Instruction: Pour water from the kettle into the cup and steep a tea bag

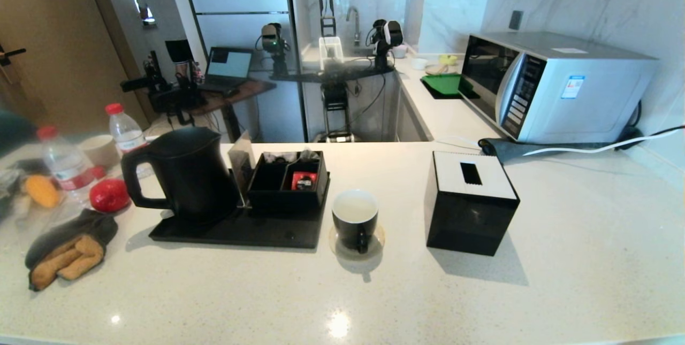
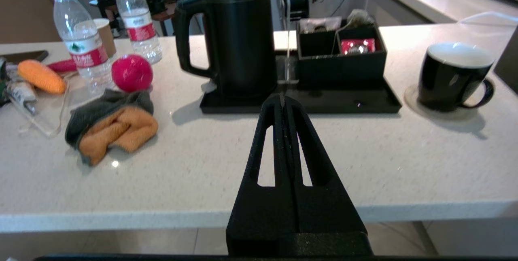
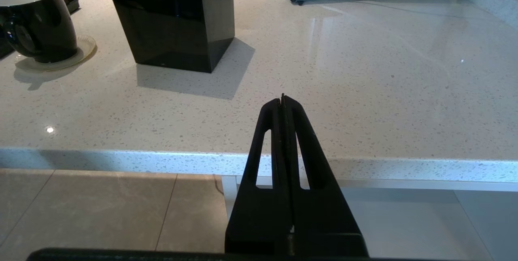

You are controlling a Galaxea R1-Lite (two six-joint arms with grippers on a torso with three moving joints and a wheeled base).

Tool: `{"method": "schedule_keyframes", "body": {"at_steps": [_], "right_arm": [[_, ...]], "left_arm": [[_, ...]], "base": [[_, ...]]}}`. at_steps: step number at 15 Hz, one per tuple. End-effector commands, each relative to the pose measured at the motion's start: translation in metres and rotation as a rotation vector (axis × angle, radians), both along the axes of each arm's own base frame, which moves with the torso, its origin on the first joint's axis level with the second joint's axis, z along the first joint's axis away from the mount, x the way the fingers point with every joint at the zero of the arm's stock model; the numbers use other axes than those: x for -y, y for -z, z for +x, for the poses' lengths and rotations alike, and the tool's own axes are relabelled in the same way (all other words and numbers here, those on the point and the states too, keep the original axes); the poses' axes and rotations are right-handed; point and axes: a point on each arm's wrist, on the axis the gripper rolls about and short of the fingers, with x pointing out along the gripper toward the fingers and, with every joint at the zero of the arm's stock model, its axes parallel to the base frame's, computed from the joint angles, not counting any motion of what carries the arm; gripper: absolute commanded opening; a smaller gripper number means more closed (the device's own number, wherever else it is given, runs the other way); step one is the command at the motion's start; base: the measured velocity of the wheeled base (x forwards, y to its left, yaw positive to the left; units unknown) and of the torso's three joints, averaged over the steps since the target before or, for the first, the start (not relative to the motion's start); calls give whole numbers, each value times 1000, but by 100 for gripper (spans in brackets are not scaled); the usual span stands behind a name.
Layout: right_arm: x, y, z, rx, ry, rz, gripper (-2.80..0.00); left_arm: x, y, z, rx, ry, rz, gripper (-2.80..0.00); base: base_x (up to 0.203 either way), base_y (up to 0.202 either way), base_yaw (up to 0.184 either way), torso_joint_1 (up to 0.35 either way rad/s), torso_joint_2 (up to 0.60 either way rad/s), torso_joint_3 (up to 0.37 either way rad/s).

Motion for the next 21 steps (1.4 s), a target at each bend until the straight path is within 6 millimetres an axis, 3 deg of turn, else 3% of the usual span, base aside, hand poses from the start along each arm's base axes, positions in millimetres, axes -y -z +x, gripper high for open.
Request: {"method": "schedule_keyframes", "body": {"at_steps": [1, 7, 11, 16, 18, 20, 21], "right_arm": [[0, 0, 0, -1, -1, 0, -280], [0, 0, 0, -1, -1, 0, -280], [0, 0, 0, -1, -1, 0, -280], [0, 0, 0, -1, -1, 0, -280], [0, 0, 0, -1, -1, 0, -280], [0, 0, 0, -1, -1, 0, -280], [0, 0, 0, -1, -1, 0, -280]], "left_arm": [[0, -26, 17, -67, 31, -8, -280], [2, -81, 62, -155, 10, -24, -280], [3, -101, 103, -231, -95, -14, -280], [-8, -93, 177, -251, -232, 1, -280], [-16, -79, 199, -242, -274, 7, -280], [-24, -55, 209, -253, -311, 15, -280], [-27, -45, 210, -261, -327, 19, 0]], "base": [[0, 0, 0, 0, 0, 0], [0, 0, 0, 0, 0, 0], [0, 0, 0, 0, 0, 0], [0, 0, 0, 0, 0, 0], [0, 0, 0, 0, 0, 0], [0, 0, 0, 0, 0, 0], [0, 0, 0, 0, 0, 0]]}}
